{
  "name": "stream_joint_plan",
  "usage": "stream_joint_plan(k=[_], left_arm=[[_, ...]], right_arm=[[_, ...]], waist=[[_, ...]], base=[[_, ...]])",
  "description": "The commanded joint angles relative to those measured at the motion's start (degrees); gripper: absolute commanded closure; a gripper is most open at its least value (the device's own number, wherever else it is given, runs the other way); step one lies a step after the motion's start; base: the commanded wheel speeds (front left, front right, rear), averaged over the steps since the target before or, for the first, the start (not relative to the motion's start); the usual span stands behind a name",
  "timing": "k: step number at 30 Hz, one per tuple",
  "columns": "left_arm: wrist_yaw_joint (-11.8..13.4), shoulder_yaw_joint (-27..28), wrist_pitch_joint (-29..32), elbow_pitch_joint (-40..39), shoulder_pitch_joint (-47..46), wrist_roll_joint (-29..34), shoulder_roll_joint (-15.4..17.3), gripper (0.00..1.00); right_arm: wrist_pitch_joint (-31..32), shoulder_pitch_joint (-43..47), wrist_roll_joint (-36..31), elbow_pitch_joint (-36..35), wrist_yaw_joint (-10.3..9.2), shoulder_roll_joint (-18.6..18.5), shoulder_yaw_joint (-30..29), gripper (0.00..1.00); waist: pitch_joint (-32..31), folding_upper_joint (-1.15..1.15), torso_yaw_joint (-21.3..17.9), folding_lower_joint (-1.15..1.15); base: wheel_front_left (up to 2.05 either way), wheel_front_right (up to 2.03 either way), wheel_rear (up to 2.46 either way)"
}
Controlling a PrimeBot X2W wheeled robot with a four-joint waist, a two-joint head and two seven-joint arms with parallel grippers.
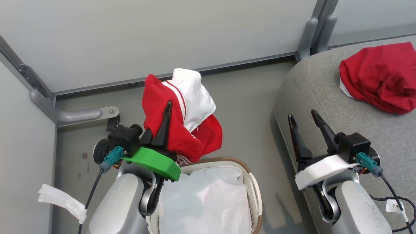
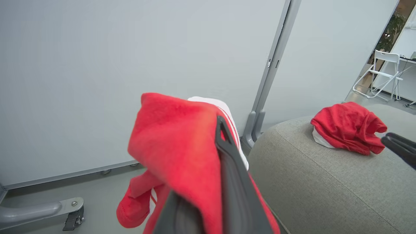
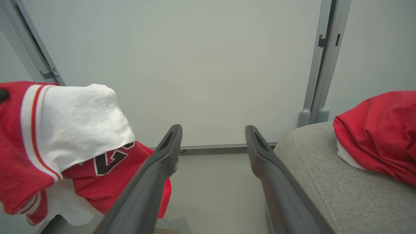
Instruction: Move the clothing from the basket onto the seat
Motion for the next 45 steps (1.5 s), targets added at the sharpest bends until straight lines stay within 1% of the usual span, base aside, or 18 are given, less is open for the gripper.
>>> stream_joint_plan(k=[1, 4, 8, 11, 16, 20, 24, 31, 40, 41, 42, 43, 44, 45], left_arm=[[-0.2, 0.4, 0.0, -0.9, -1.0, 0.6, -0.2, 1.00], [-0.3, 0.6, 0.0, -2.2, -1.2, 1.0, -0.4, 1.00], [-0.4, -0.4, 0.0, -2.9, -1.4, 1.7, -0.7, 1.00], [-0.5, -1.5, 0.0, -3.1, -1.8, 1.5, -1.0, 1.00], [-0.6, -4.0, 0.0, -3.5, -3.0, 0.5, -1.3, 1.00], [-0.6, -5.9, 0.0, -3.7, -4.1, -0.1, -1.5, 1.00], [-0.6, -8.0, 0.0, -3.7, -4.6, -1.0, -1.6, 1.00], [0.2, -12.3, 0.0, -4.4, -5.8, -2.9, -1.6, 1.00], [1.0, -16.8, 0.0, -4.9, -6.5, -5.1, -1.6, 1.00], [1.1, -17.1, 0.0, -4.9, -6.6, -5.3, -1.6, 1.00], [1.2, -17.5, 0.0, -5.0, -6.7, -5.6, -1.6, 1.00], [1.3, -17.8, 0.0, -5.0, -6.7, -5.7, -1.6, 1.00], [1.4, -18.0, 0.0, -5.0, -6.8, -5.9, -1.6, 1.00], [1.4, -18.2, 0.0, -5.0, -6.7, -6.1, -1.6, 1.00]], right_arm=[[-0.3, 1.1, 0.3, 0.4, -0.06, -0.2, 0.3, 0.00], [-0.3, 1.9, -0.4, 1.1, -0.06, -0.2, 1.1, 0.00], [-0.3, 2.6, -3.4, 2.7, -0.06, -0.4, 3.8, 0.00], [-0.3, 2.2, -4.9, 4.8, -0.06, -1.3, 7.4, 0.00], [-0.3, -1.1, -5.4, 8.5, -0.06, -1.8, 14.3, 0.00], [-0.3, -5.0, -4.6, 12.4, -0.06, -1.5, 20.2, 0.00], [-0.3, -9.3, -3.8, 16.2, -0.06, -0.9, 24.2, 0.00], [-0.3, -15.1, -1.8, 21.3, -0.07, -0.3, 28.6, 0.00], [-0.3, -18.4, 0.2, 22.7, -0.06, -0.2, 31.4, 0.00], [-0.3, -18.6, 0.4, 23.0, -0.06, -0.3, 31.6, 0.17], [-0.3, -18.7, 0.8, 23.4, -0.06, -0.2, 31.9, 0.55], [-0.3, -18.7, 1.0, 23.6, -0.06, -0.2, 32.0, 0.87], [-0.3, -18.6, 1.6, 24.1, -0.06, -0.2, 32.1, 1.00], [-0.3, -18.5, 2.2, 24.5, -0.06, -0.2, 32.1, 1.00]], waist=[[-1.4, 0.00, 0.5, 0.00], [-1.9, 0.00, 0.5, 0.00], [-2.0, 0.00, 0.9, 0.00], [-1.7, 0.00, 1.6, 0.00], [-1.2, 0.00, 3.5, 0.00], [-1.0, 0.00, 4.8, 0.00], [-0.9, 0.00, 6.2, 0.00], [-0.6, 0.00, 8.1, 0.00], [-0.8, 0.00, 10.0, 0.00], [-0.8, 0.00, 10.1, 0.00], [-0.9, 0.00, 10.3, 0.00], [-1.0, 0.00, 10.4, 0.00], [-1.1, 0.00, 10.5, 0.00], [-1.2, 0.00, 10.6, 0.00]], base=[[0.00, 0.00, 0.00], [0.00, 0.00, 0.00], [0.00, 0.00, 0.00], [0.00, 0.00, 0.00], [0.00, 0.00, 0.00], [0.00, 0.00, 0.00], [0.00, 0.00, 0.00], [0.00, 0.00, 0.00], [0.00, 0.00, 0.00], [0.00, 0.00, 0.00], [0.00, 0.00, 0.00], [0.00, 0.00, 0.00], [0.00, 0.00, 0.00], [0.00, 0.00, 0.00]])
